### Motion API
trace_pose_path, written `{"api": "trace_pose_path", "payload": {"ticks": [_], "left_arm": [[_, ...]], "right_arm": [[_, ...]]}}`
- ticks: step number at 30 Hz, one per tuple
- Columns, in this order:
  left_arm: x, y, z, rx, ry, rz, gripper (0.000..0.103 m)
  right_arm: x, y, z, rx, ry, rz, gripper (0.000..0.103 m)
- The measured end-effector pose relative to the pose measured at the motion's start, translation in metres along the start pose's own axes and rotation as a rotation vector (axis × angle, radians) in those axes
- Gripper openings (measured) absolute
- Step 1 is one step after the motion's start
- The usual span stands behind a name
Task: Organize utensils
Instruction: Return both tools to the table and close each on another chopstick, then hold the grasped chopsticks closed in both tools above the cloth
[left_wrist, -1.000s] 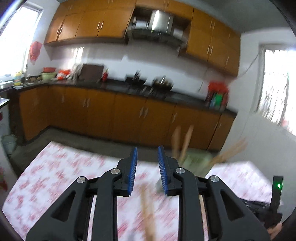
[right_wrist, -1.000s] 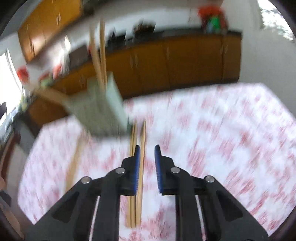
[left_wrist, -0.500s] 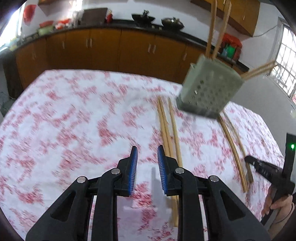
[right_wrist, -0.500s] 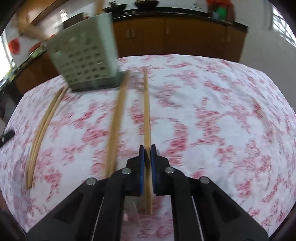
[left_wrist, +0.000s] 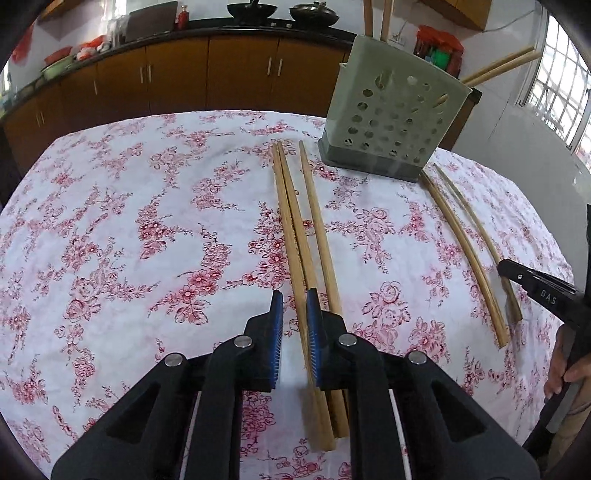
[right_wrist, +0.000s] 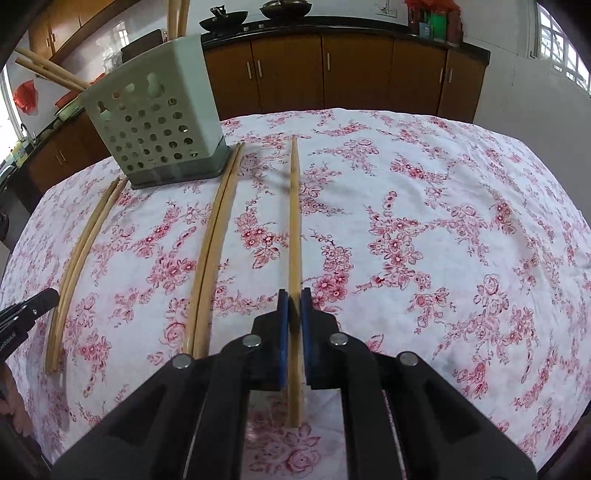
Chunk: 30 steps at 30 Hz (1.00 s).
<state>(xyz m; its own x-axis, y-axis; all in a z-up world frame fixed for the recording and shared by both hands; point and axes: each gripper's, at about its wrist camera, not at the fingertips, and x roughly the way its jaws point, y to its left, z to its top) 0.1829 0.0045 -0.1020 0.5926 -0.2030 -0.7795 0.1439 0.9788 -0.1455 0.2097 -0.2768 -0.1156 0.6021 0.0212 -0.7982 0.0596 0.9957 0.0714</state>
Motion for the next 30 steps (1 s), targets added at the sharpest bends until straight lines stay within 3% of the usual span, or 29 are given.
{"api": "trace_pose_path", "payload": {"ticks": [5, 7, 8, 10, 12, 18, 30], "left_arm": [[0.001, -0.007, -0.004, 0.035, 0.003, 0.037, 0.014], [0.000, -0.010, -0.006, 0.047, -0.005, 0.050, 0.014], [0.000, -0.009, -0.005, 0.044, -0.006, 0.049, 0.014], [0.001, -0.005, -0.003, 0.030, -0.003, 0.052, 0.009], [0.003, 0.002, 0.001, 0.019, -0.003, 0.066, 0.009], [0.008, 0.051, 0.018, -0.110, -0.039, 0.142, 0.008], [0.008, 0.067, 0.018, -0.182, -0.062, 0.112, 0.009]], "right_arm": [[-0.004, 0.009, -0.007, -0.049, -0.013, 0.011, 0.023], [-0.004, 0.012, -0.009, -0.068, -0.022, 0.000, 0.024], [-0.004, 0.014, -0.009, -0.084, -0.027, -0.008, 0.024], [-0.004, 0.013, -0.009, -0.094, -0.032, -0.014, 0.012], [-0.002, 0.007, -0.006, -0.077, -0.033, -0.017, 0.009], [0.005, -0.020, 0.004, 0.011, -0.058, -0.061, 0.009], [0.007, -0.021, 0.003, 0.016, -0.071, -0.061, 0.010]]}}
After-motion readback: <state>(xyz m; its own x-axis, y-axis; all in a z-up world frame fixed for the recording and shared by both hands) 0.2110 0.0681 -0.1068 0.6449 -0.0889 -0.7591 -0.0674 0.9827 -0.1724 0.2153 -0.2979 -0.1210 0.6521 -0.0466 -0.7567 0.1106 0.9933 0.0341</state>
